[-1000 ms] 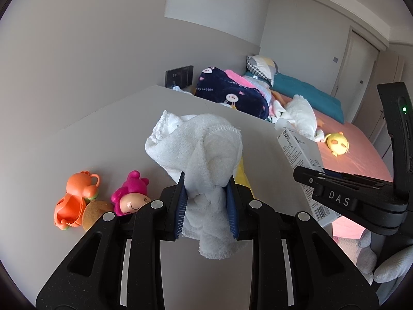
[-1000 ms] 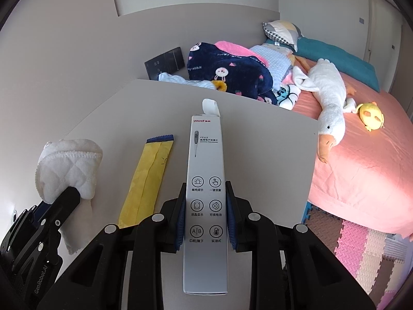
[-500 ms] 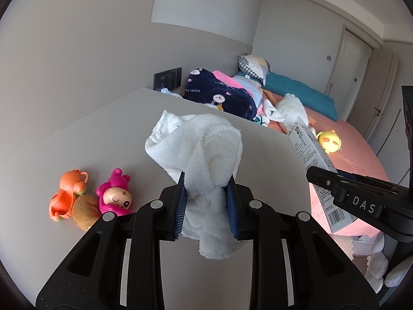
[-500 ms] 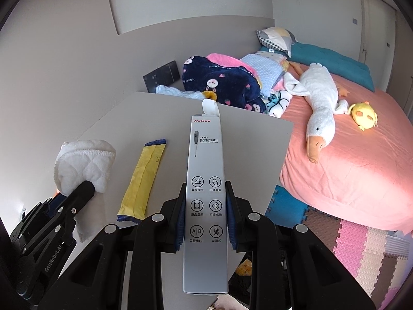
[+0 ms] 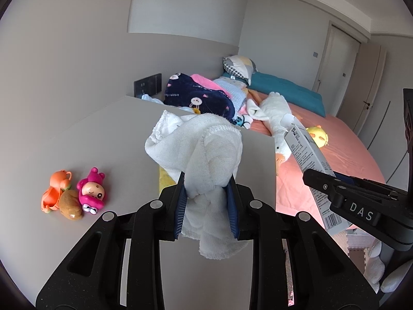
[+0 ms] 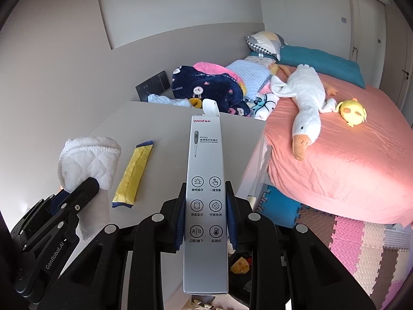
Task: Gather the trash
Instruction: 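Carry the towel and white box toward the black bin, then open both tools over the black bin to drop the held items, then move both open tools back over the desk items, then grasp the orange toy with left tool while right tool grasps the yellow bar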
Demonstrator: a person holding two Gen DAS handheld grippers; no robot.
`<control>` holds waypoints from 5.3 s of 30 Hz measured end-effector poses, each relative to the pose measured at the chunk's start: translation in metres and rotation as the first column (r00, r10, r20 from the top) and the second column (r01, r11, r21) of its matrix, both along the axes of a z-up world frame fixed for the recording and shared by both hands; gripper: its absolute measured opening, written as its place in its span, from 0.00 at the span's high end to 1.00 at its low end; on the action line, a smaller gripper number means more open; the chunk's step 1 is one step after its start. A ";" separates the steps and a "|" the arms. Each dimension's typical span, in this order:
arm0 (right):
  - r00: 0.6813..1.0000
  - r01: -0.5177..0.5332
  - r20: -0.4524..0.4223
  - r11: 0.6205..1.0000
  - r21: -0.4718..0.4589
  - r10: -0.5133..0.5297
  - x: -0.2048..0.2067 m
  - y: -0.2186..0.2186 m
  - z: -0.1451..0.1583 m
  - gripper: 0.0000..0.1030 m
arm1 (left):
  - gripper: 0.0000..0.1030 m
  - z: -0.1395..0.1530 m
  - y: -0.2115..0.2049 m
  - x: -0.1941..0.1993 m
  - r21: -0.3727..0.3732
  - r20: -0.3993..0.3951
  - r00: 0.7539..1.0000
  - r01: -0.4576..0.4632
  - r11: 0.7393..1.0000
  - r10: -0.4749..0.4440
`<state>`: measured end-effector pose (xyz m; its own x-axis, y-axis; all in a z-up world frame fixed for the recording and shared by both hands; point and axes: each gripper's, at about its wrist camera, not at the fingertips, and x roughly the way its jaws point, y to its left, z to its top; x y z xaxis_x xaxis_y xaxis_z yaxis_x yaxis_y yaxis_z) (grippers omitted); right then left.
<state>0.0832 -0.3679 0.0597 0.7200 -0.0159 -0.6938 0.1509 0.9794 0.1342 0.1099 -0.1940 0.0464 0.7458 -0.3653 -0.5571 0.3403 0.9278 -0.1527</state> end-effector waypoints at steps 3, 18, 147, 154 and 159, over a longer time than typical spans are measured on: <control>1.000 0.015 0.005 1.000 -0.003 -0.015 -0.009 -0.007 0.003 0.73 | 0.74 0.003 -0.011 -0.006 0.001 0.004 1.000 0.023 1.000 -0.023; 0.995 0.099 0.032 0.995 -0.001 -0.098 -0.051 -0.047 0.013 0.73 | 0.73 0.015 -0.053 -0.032 0.006 0.017 0.994 0.112 0.994 -0.112; 0.999 -0.050 0.013 0.995 -0.090 0.051 0.059 0.103 -0.038 0.10 | 0.08 -0.036 0.172 0.040 0.173 -0.081 0.932 -0.335 0.926 0.352; 0.997 -0.072 -0.028 0.997 -0.039 0.071 0.085 0.114 -0.052 0.10 | 0.08 -0.048 0.185 0.061 0.178 -0.128 0.927 -0.328 0.928 0.352; 0.995 -0.077 -0.060 0.997 -0.008 0.076 0.102 0.118 -0.062 0.12 | 0.08 -0.059 0.187 0.076 0.191 -0.176 0.921 -0.314 0.930 0.347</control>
<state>0.1847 -0.2500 -0.0028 0.6766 0.0305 -0.7357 0.0827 0.9897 0.1171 0.1858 -0.0067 -0.0124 0.6735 -0.0140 -0.7391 -0.0129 0.9994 -0.0307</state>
